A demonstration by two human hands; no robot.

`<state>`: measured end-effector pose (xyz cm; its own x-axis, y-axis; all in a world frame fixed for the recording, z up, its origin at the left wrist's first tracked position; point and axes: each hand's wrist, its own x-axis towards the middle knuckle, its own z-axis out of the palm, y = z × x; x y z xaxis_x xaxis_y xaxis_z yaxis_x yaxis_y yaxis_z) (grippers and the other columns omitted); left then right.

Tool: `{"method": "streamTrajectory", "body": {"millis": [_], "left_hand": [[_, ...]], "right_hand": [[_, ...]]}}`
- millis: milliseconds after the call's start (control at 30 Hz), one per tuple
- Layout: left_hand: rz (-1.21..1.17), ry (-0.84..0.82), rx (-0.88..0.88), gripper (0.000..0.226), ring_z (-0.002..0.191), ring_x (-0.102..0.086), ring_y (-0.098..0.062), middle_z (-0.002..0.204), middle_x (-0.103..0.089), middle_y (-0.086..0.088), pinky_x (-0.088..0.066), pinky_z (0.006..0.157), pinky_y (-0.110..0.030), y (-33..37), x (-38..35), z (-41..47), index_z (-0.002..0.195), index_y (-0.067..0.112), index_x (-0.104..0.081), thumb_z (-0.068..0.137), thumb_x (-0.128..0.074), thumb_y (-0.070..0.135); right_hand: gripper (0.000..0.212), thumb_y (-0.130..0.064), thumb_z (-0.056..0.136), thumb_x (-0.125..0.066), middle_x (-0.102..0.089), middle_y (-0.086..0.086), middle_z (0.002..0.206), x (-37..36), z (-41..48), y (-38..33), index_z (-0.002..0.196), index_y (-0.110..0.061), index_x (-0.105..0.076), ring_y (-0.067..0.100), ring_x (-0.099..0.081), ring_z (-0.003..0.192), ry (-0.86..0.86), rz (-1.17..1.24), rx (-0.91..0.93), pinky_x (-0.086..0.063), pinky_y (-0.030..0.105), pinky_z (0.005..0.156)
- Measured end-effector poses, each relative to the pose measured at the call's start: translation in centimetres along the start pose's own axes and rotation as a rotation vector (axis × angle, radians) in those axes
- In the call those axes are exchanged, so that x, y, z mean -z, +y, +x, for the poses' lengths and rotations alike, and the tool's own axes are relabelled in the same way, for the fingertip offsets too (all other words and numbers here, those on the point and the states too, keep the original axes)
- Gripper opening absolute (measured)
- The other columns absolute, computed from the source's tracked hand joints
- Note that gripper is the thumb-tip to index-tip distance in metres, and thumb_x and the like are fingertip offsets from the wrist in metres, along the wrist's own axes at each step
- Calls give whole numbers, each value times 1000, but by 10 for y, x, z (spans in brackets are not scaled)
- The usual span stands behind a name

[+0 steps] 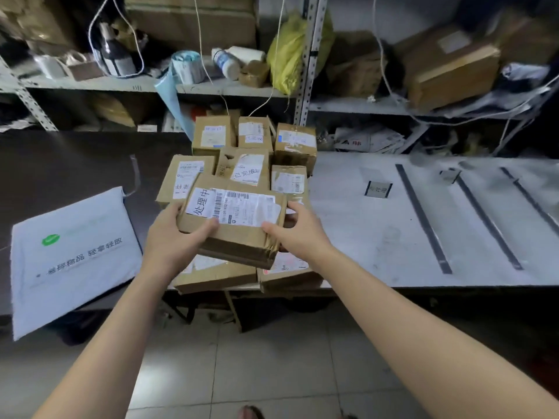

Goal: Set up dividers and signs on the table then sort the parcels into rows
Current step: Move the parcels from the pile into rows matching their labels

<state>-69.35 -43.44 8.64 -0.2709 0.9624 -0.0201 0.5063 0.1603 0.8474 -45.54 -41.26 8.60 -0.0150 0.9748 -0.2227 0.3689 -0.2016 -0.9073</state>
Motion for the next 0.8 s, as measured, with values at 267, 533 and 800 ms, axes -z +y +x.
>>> {"method": "streamTrajectory", "body": {"millis": [267,533,800], "left_hand": [[12,-133,-171,52,102,-57,-17,110,-56,8,-54,91,-42,107,-120,-27,126,28,-54,84,-79,47],[68,-268,-343,52,95,-63,-12,114,-65,6,-55,70,-30,214,-277,-63,126,26,-58,84,-76,51],[90,-407,-459,42,95,-63,-13,109,-68,8,-53,77,-29,301,-397,-69,121,26,-63,84,-78,43]], "right_hand": [[59,-25,86,-79,-60,-6,123,154,-32,37,139,-25,-53,15,-60,111,177,92,-34,-64,38,79],[52,-30,84,-79,-64,-8,118,323,-62,111,131,-26,-58,3,-62,95,371,110,-25,-57,24,63],[35,-31,81,-79,-70,-12,105,442,-70,162,111,-36,-63,11,-70,97,522,204,-96,-64,43,80]]}}
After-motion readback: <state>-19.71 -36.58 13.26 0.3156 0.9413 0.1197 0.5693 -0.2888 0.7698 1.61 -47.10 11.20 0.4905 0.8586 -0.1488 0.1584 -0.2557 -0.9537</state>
